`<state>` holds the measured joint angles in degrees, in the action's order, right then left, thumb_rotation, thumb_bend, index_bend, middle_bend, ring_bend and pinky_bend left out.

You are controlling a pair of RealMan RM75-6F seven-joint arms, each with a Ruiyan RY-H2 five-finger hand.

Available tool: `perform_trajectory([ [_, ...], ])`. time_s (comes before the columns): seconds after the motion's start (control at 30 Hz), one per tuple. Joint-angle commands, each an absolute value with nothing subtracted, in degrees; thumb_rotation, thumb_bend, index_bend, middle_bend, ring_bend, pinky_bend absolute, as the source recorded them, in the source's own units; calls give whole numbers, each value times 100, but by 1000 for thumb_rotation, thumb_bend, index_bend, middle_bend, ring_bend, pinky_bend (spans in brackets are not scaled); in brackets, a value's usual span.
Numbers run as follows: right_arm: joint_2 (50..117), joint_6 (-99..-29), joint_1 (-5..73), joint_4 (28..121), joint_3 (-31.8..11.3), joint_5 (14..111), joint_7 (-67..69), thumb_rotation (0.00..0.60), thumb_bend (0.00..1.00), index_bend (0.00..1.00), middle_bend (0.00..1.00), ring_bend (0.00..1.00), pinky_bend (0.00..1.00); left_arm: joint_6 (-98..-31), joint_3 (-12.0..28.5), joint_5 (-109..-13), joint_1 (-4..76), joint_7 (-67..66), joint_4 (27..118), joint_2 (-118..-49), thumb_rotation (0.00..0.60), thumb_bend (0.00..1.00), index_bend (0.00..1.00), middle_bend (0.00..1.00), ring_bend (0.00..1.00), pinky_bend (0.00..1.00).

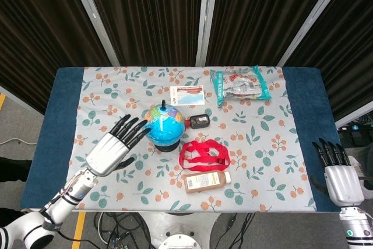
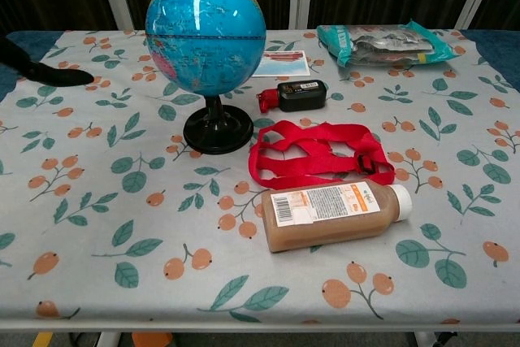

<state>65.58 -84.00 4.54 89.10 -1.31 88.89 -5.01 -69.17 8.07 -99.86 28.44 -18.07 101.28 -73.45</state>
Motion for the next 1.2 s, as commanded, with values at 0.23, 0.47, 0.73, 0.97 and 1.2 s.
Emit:
perform_trajectory([
  [0.23,6560,-8400,434,8862,-148,8825,-452,600,176,0,0,0,0,-6456,926,-9853,3424,-1633,9770,-7847,600,176,42,12,0,0],
  [0.47,6563,-8390,427,8803,-148,8806,-374,600,176,0,0,0,0,-6464,847,-9814,3536,-1649,9707,-7928,600,177,42,12,0,0],
  [0.73,6572,-8381,438,8807,-147,8822,-393,600,176,0,0,0,0,-6480,716,-9707,3551,-1651,9676,-7941,600,176,42,12,0,0],
  [0.97,6574,-8365,440,8817,-149,8803,-416,600,176,0,0,0,0,-6559,638,-9611,3519,-1701,9665,-7946,600,176,42,12,0,0],
  [1.2,6568,-8372,438,8852,-153,8801,-436,600,176,0,0,0,0,-6766,521,-9539,3353,-1800,9654,-7767,600,177,42,17,0,0],
])
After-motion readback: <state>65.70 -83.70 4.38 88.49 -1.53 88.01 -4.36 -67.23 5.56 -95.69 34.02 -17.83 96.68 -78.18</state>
